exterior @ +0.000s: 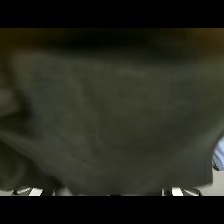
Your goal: Fold the clothes and pants, and hang the long-sleeved shirts on hangers.
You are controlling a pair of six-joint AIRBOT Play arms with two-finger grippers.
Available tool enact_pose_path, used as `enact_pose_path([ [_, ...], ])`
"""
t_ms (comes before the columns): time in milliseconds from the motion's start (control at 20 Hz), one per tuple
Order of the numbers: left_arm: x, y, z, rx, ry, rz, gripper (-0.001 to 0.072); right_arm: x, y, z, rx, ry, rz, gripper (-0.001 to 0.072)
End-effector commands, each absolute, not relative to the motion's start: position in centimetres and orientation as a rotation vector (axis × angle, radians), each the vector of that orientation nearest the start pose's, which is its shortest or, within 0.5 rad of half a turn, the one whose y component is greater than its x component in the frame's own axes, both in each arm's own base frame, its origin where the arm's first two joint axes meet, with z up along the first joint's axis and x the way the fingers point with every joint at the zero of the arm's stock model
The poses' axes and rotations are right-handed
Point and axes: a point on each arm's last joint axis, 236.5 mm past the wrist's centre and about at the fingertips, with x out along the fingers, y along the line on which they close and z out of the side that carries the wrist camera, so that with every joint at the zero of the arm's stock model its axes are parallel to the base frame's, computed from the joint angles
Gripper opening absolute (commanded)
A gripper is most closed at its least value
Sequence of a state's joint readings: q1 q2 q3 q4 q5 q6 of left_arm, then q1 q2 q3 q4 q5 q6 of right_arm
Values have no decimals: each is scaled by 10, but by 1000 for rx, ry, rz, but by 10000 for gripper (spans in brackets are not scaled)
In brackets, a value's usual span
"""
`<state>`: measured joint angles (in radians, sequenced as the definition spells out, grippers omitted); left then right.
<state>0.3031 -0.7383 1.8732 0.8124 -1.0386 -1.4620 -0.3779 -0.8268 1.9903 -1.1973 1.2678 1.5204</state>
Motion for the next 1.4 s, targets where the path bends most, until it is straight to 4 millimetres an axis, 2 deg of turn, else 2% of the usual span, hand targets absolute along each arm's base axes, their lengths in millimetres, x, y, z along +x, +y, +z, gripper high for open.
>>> enact_pose_path([
  [0, 298, -80, 426, -367, 291, -421, 23, 302, -7, 335, 241, 736, 96, 32],
  [100, 346, -87, 307, -468, 553, -427, 23, 337, -6, 229, 274, 1032, 104, 31],
  [150, 361, -93, 242, -526, 674, -412, 23, 353, -3, 179, 265, 1126, 79, 31],
  [200, 370, -100, 185, -580, 774, -388, 23, 367, 1, 127, 276, 1201, 31, 31],
  [250, 376, -102, 128, -627, 861, -343, 23, 381, 3, 85, 298, 1241, -16, 31],
  [300, 382, -103, 84, -671, 922, -299, 24, 391, 10, 46, 339, 1286, -44, 32],
  [350, 387, -101, 43, -696, 985, -249, 23, 402, 15, 20, 376, 1314, -59, 32],
  [400, 394, -97, 16, -713, 1029, -212, 23, 417, 19, -1, 424, 1315, -72, 32],
  [450, 407, -91, -4, -720, 1043, -178, 24, 436, 25, -11, 478, 1282, -65, 33],
  [500, 422, -85, -14, -722, 1029, -149, 24, 458, 28, -14, 528, 1210, -57, 33],
  [550, 439, -79, -15, -721, 997, -126, 24, 481, 25, -9, 551, 1114, -61, 33],
  [650, 476, -66, -3, -709, 892, -92, 25, 520, 9, 12, 554, 916, -88, 33],
  [750, 506, -56, 15, -656, 791, -88, 25, 548, -18, 30, 579, 748, -154, 33],
  [800, 517, -54, 19, -640, 758, -85, 25, 554, -26, 30, 599, 715, -177, 33],
  [850, 524, -54, 17, -632, 741, -78, 25, 557, -30, 21, 618, 718, -192, 33],
  [1000, 533, -62, -11, -630, 759, -55, 25, 554, -27, -20, 620, 805, -209, 33],
  [1100, 535, -71, -27, -683, 778, -41, 25, 554, -28, -37, 623, 831, -219, 33],
  [1150, 540, -73, -26, -705, 756, -32, 25, 559, -31, -33, 622, 797, -219, 33],
  [1250, 553, -72, -10, -680, 683, -28, 25, 574, -36, -12, 620, 706, -212, 33],
  [1350, 560, -73, 0, -668, 652, -34, 25, 573, -35, -11, 621, 715, -210, 33],
])
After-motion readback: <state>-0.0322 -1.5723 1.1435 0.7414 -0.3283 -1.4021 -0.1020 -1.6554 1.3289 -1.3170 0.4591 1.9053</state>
